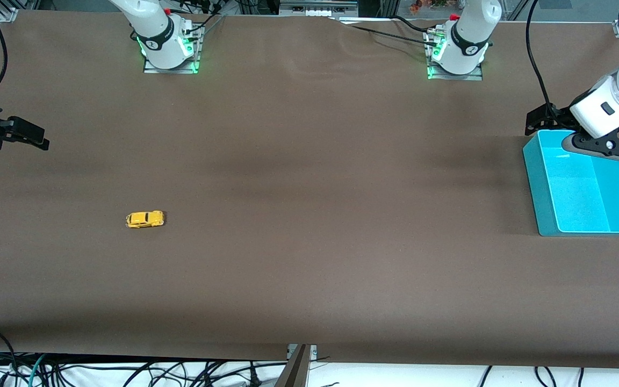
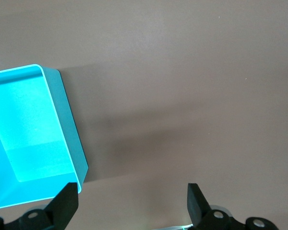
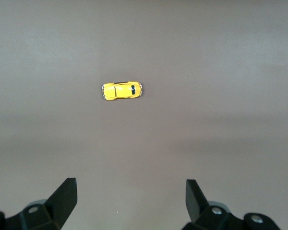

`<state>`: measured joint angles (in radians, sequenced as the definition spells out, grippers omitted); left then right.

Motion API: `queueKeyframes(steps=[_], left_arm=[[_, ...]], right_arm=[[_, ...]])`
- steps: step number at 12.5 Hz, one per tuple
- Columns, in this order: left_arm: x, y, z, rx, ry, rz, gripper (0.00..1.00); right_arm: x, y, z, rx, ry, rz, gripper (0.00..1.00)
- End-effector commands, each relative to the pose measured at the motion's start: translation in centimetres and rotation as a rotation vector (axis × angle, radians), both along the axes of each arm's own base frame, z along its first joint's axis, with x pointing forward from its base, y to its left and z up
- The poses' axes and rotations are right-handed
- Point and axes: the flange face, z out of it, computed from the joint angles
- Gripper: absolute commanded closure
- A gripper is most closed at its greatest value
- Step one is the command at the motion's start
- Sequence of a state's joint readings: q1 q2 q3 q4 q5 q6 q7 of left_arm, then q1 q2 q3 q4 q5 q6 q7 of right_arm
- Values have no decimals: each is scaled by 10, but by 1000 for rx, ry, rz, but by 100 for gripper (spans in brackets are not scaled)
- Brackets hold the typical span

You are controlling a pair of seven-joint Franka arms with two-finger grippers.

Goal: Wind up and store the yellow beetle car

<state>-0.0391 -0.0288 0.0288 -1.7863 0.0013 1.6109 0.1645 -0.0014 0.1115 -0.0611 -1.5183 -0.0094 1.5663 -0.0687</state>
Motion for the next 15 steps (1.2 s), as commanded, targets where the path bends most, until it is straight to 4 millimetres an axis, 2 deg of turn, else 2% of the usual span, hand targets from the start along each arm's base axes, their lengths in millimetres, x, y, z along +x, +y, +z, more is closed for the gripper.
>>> queueKeyframes(steps=[1, 4, 6, 15], left_arm=[[2, 3, 3, 18, -4, -14, 0], [-4, 11, 0, 17, 10, -4, 0], [-14, 14, 2, 18, 12, 1, 0], [-14, 12, 3, 18, 36, 0, 0]], right_arm=[[1, 0, 5, -12, -12, -2, 0], [1, -2, 5, -12, -12, -4, 0], [1, -1, 5, -12, -12, -2, 0], [2, -2, 3, -9, -9, -6, 0]])
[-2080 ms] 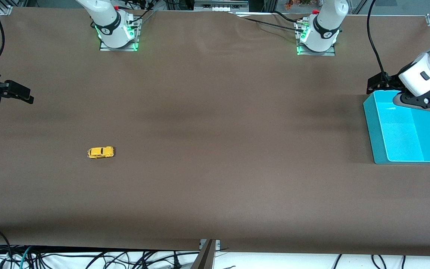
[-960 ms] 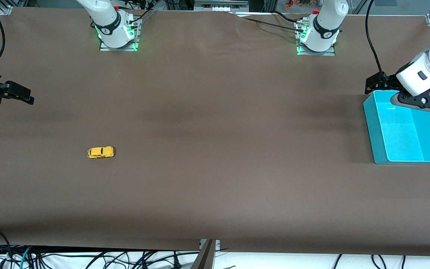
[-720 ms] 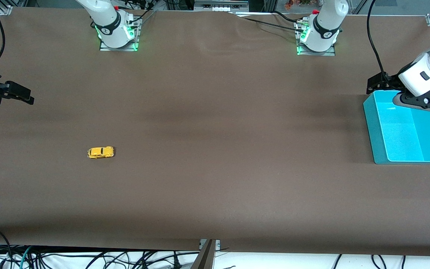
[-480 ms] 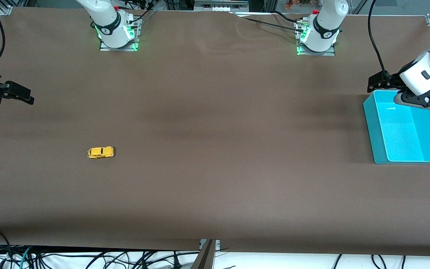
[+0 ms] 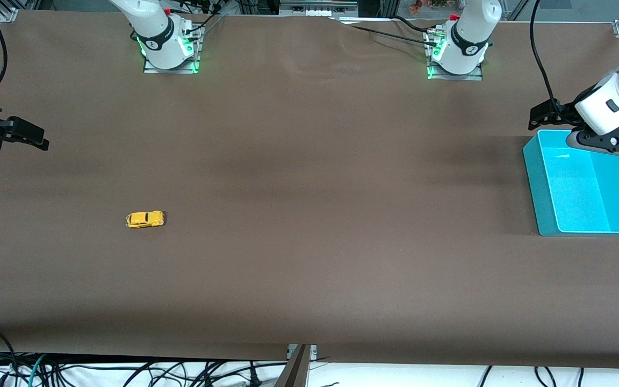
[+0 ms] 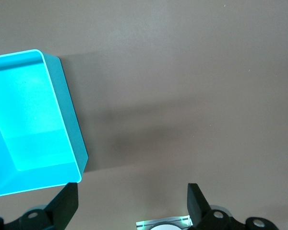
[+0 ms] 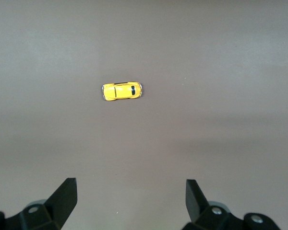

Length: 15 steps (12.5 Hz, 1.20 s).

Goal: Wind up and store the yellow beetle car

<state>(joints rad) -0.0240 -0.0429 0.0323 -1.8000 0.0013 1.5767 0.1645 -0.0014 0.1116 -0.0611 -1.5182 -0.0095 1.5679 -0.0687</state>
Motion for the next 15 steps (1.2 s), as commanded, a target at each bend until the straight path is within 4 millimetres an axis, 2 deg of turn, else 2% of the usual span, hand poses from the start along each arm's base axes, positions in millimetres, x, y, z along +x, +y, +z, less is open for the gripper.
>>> queueKeyframes(steps=[1, 9, 15], left_arm=[[-6, 2, 4, 19, 2, -19, 0], [-5, 2, 4, 19, 2, -19, 0], [-6, 2, 4, 18, 1, -21, 0]], right_arm=[[2, -2, 3, -9, -8, -6, 0], [2, -2, 3, -7, -8, -6, 0], [5, -1, -4, -12, 3, -7, 0]])
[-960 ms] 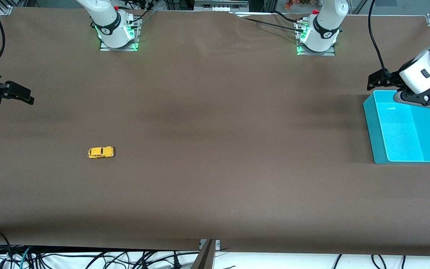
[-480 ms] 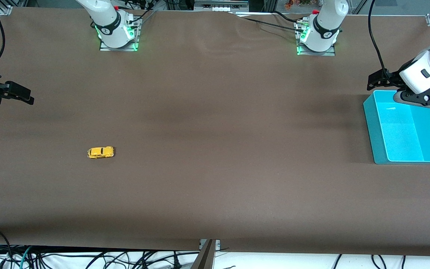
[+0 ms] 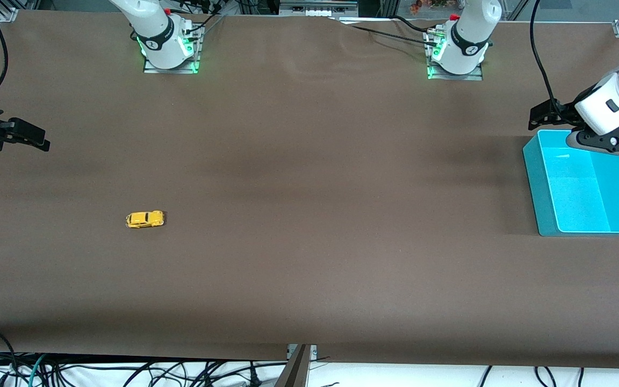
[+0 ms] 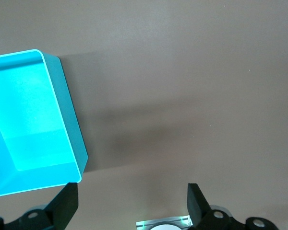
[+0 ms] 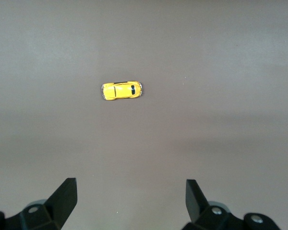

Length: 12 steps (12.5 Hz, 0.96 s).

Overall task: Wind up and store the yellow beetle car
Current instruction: 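Reach the right gripper down over the yellow beetle car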

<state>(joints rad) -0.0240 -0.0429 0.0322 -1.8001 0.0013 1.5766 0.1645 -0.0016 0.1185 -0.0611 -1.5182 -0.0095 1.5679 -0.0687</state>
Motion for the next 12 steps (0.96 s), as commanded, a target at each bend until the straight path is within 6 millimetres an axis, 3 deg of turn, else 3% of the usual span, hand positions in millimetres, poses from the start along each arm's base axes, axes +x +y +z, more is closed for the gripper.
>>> queueKeyframes(steps=[1, 3, 6, 9, 12], left_arm=[[-5, 2, 4, 18, 2, -21, 0], [-5, 2, 4, 18, 2, -21, 0], [-5, 2, 4, 18, 1, -21, 0], [-5, 2, 4, 18, 1, -21, 0], [-5, 2, 4, 18, 1, -21, 0]], right_arm=[[7, 2, -7, -13, 8, -2, 0], [14, 7, -23, -1, 28, -10, 0], [29, 35, -57, -11, 63, 57, 0], [44, 47, -94, 10, 83, 338, 0], [54, 45, -135, 33, 109, 559, 0]])
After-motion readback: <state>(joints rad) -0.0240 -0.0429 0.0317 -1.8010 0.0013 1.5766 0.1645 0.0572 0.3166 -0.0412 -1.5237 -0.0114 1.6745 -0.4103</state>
